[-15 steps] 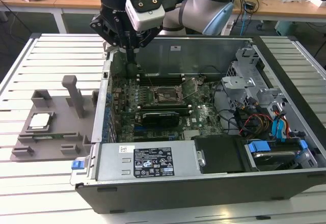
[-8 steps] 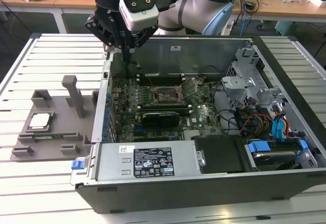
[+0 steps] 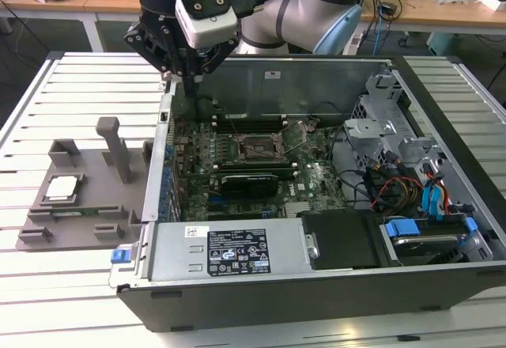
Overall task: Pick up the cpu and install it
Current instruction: 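Reach for the cpu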
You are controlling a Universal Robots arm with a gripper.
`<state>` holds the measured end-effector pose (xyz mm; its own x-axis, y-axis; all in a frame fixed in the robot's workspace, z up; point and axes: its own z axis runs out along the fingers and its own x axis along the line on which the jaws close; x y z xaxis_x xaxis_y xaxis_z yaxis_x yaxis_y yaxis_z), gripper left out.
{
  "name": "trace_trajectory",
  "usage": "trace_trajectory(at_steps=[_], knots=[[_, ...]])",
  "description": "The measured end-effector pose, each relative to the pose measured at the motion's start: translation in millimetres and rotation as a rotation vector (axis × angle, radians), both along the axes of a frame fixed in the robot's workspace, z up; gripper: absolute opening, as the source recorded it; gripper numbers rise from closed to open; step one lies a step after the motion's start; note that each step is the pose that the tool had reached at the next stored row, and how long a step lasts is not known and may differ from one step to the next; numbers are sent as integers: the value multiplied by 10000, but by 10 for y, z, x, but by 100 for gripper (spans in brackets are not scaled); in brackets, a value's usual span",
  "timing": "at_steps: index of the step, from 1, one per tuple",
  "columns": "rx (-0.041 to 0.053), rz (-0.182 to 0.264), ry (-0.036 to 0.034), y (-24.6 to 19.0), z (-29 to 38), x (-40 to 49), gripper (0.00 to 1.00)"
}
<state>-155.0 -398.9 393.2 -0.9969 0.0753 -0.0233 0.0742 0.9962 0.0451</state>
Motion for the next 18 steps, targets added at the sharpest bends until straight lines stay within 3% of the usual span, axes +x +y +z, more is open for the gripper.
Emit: trace_trajectory(at_steps=[18], knots=[[0,-1,0,0,0,-209,11]])
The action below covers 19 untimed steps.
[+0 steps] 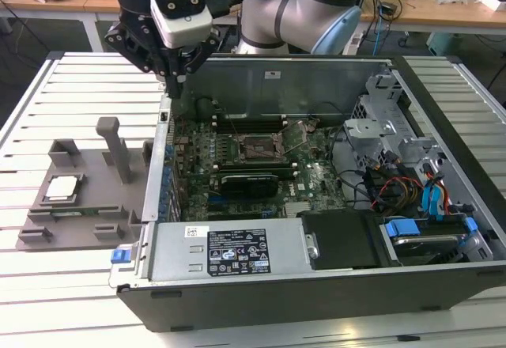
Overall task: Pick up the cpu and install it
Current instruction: 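Reach for the cpu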
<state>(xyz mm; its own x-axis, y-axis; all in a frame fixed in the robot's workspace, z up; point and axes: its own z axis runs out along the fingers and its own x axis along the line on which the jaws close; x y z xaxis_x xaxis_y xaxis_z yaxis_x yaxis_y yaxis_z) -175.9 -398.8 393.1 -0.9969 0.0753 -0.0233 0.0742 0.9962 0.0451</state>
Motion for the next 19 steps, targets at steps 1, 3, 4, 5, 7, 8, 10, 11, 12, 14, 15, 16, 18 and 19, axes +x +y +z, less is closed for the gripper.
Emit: trace_trajectory(at_steps=[1,3,4,5,7,8,10,11,12,14,15,16,18,19], knots=[[0,0,0,0,0,-23,11],[0,0,-1,0,0,-42,11],[0,0,0,0,0,-54,11],[0,1,0,0,0,-63,11],[-1,1,1,0,0,-86,11],[0,1,0,0,0,-95,11],[0,1,0,0,0,-119,11],[0,1,1,0,0,-137,11],[0,0,0,0,0,-153,11],[0,0,0,0,0,-179,11],[0,0,0,0,0,-191,11],[0,0,0,0,0,-202,11],[1,0,0,0,0,-242,11],[0,1,0,0,0,-254,11]])
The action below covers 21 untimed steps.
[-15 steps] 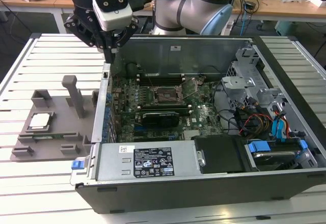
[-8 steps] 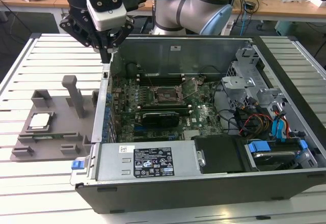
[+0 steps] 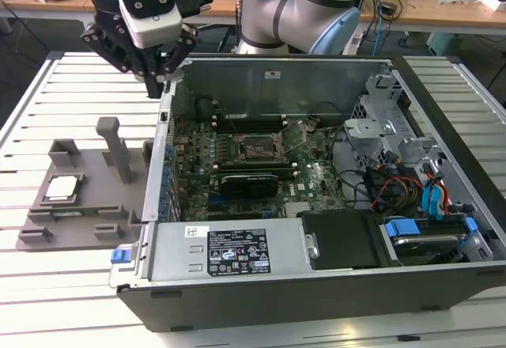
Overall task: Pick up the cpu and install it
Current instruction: 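Reach for the cpu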
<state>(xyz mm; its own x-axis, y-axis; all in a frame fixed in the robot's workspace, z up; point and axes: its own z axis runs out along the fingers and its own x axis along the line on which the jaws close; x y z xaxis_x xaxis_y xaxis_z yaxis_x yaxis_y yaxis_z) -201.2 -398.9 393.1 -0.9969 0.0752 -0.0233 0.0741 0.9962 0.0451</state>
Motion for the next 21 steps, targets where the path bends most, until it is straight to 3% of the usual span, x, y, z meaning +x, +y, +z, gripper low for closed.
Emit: trace_trajectory(at_steps=[21], knots=[[-1,-1,1,0,-1,-290,11]])
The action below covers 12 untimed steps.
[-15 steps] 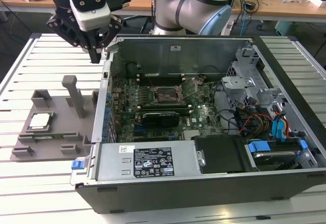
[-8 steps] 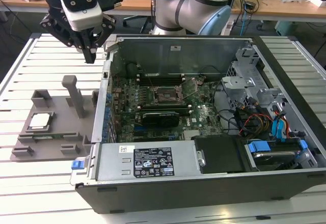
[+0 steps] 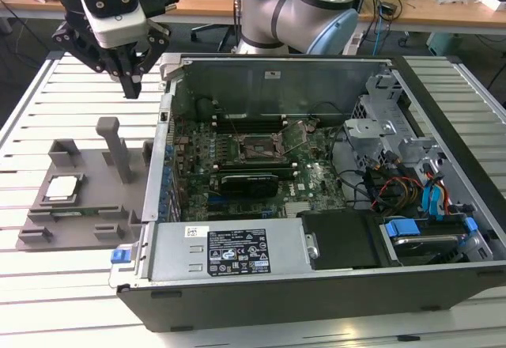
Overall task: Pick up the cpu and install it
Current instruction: 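Reach for the cpu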
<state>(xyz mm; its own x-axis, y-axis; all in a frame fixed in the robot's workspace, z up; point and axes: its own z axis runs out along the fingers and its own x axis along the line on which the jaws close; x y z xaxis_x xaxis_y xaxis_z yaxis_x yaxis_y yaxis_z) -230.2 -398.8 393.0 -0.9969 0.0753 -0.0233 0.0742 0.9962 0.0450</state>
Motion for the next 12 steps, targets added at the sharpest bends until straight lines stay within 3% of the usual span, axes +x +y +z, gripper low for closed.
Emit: trace_trajectory(at_steps=[12], knots=[[0,0,0,0,-2,-162,11]])
